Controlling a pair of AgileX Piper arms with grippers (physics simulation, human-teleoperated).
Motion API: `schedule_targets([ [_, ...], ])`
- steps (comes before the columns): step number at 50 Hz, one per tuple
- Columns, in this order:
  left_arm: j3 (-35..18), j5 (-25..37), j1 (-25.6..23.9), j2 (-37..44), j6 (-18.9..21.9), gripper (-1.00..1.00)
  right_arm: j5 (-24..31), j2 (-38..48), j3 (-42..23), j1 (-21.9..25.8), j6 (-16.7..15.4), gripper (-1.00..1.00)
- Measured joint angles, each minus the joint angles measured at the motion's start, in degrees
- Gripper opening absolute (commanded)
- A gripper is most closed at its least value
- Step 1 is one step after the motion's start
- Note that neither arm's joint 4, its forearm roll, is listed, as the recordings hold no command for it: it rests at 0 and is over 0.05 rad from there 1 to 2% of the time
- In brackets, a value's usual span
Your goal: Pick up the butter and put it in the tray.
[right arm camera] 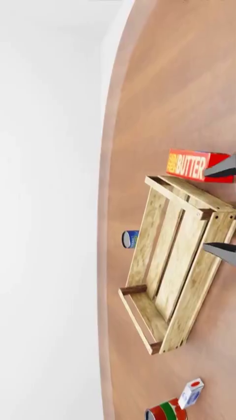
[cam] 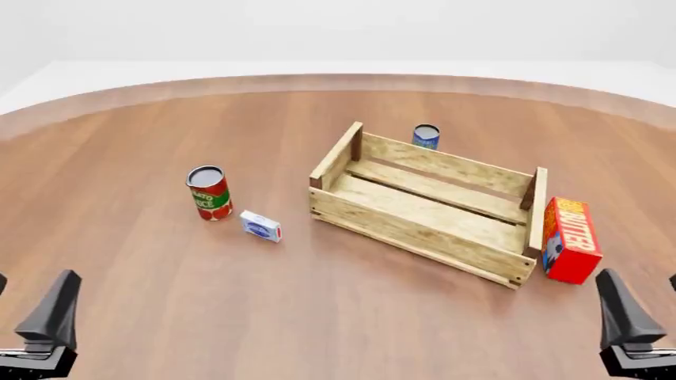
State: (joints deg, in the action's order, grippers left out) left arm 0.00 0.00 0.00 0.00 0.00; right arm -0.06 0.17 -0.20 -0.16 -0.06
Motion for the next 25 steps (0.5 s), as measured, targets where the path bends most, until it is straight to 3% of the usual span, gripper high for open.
schedule_targets([
  [14,0.0,0.0,0.0,0.0,0.0,1.00,-0.9,1.4,-0.5,-0.8,-0.6,1.00],
  [25,0.0,0.0,0.0,0.0,0.0,1.00,-4.8,6.2,-0.6,-1.6,-1.5,1.00],
])
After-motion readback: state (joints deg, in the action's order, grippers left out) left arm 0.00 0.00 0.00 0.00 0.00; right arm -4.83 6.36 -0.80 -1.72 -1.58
